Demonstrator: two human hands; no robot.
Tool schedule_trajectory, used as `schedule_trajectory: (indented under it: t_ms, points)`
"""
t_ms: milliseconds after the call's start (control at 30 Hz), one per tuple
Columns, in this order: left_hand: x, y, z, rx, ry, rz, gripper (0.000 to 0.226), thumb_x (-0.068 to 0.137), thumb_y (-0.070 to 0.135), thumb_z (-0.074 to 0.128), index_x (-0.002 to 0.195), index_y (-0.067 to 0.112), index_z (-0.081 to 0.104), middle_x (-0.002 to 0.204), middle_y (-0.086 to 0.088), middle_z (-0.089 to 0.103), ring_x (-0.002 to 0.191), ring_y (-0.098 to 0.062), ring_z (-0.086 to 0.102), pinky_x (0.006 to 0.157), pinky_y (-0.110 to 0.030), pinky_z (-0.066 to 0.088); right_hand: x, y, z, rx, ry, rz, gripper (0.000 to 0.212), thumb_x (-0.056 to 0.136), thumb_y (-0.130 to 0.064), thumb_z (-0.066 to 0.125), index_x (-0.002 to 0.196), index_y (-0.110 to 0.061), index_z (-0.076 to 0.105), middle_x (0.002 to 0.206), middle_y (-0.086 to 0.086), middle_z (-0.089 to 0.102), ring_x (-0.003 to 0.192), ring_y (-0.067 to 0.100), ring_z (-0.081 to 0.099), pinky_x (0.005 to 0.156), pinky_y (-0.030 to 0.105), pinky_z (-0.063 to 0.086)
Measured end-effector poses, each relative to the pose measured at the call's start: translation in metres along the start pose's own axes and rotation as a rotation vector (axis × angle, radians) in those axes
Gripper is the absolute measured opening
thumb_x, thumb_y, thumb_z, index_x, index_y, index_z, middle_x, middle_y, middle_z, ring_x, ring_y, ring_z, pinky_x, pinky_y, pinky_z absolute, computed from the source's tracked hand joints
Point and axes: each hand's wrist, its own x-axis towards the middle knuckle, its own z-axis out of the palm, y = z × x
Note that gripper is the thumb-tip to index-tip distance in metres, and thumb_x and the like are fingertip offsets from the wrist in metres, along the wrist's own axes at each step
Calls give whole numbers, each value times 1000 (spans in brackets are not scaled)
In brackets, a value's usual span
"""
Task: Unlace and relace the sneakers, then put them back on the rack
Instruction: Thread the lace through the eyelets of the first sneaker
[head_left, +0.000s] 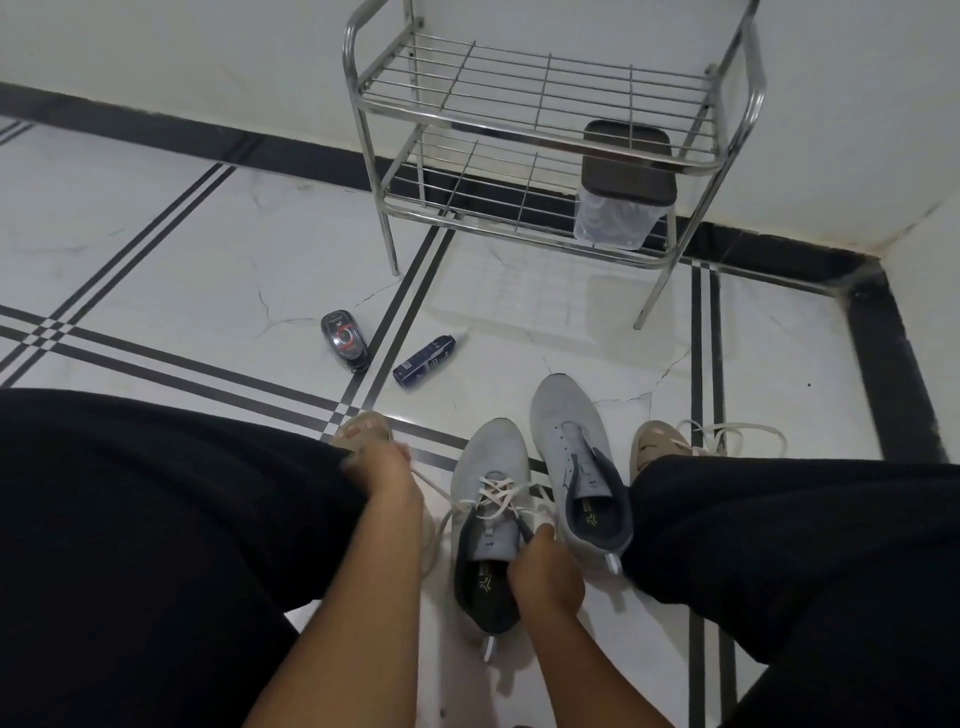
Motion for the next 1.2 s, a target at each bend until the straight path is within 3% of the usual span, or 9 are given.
schedule_trajectory:
  t_ms: [67, 167, 300, 400, 600, 700, 833, 1033, 1200]
  points:
    - [-5, 34, 4, 89, -3, 163, 40, 96, 17, 33, 125, -8, 46, 92, -17, 58, 81, -30, 59, 68, -37, 48, 3, -1, -1, 9, -34, 13, 30, 97, -24, 42, 124, -14, 47, 123, 7, 61, 111, 25, 60, 83, 36, 51]
    - [-19, 21, 3, 751, -121, 481, 35, 98, 26, 38, 108, -2, 58, 102, -17, 62, 88, -31, 57, 71, -32, 43, 5, -3, -4, -2, -69, 23, 31, 97, -25, 42, 125, -14, 45, 124, 7, 60, 112, 26, 59, 83, 36, 50]
    - [-11, -63, -19, 1448, -481, 385, 35, 94, 37, 47, 105, 10, 65, 109, -11, 65, 98, -29, 61, 77, -31, 46, 5, -6, -5, -19, -80, 8, 30, 98, -27, 39, 125, -14, 45, 125, 6, 60, 113, 25, 58, 84, 36, 49]
    - [-10, -83, -28, 1339, -465, 287, 29, 96, 32, 45, 103, 9, 61, 101, -8, 62, 87, -24, 55, 71, -28, 40, 5, -4, -7, -22, -80, 13, 30, 98, -27, 40, 125, -15, 45, 125, 6, 60, 113, 25, 58, 83, 35, 48]
    - [-3, -26, -16, -157, -88, -201, 24, 94, 12, 32, 78, 4, 48, 66, -4, 44, 43, -11, 48, 50, -25, 41, 7, -6, -8, 14, -102, 42, 28, 98, -26, 41, 123, -15, 46, 126, 6, 59, 114, 26, 58, 84, 36, 49]
    - [-1, -31, -16, 552, -133, 70, 23, 90, 18, 52, 103, 0, 49, 83, -7, 55, 65, -22, 59, 56, -30, 46, 8, -6, -8, 31, -106, 54, 28, 97, -27, 42, 122, -15, 46, 125, 6, 59, 113, 25, 58, 82, 36, 49]
    - [-18, -60, -18, 1406, -503, 366, 31, 94, 38, 48, 107, 11, 57, 99, -6, 62, 76, -19, 56, 63, -25, 42, 8, -7, -7, 33, -101, 54, 27, 96, -27, 43, 121, -16, 47, 123, 6, 60, 111, 25, 59, 82, 36, 50]
    - [-9, -61, -26, 1336, -348, 241, 39, 98, 29, 40, 118, 2, 58, 121, -17, 60, 108, -33, 57, 74, -30, 39, 10, -5, -7, -5, -94, 20, 28, 96, -25, 43, 121, -15, 45, 124, 6, 59, 113, 26, 58, 79, 35, 48]
    - [-9, -70, -36, 1573, -322, 446, 32, 95, 32, 47, 124, 17, 46, 124, -10, 54, 110, -28, 55, 75, -34, 43, 9, -6, -6, -51, -92, -31, 28, 98, -27, 40, 122, -14, 43, 126, 6, 59, 113, 25, 58, 82, 36, 48]
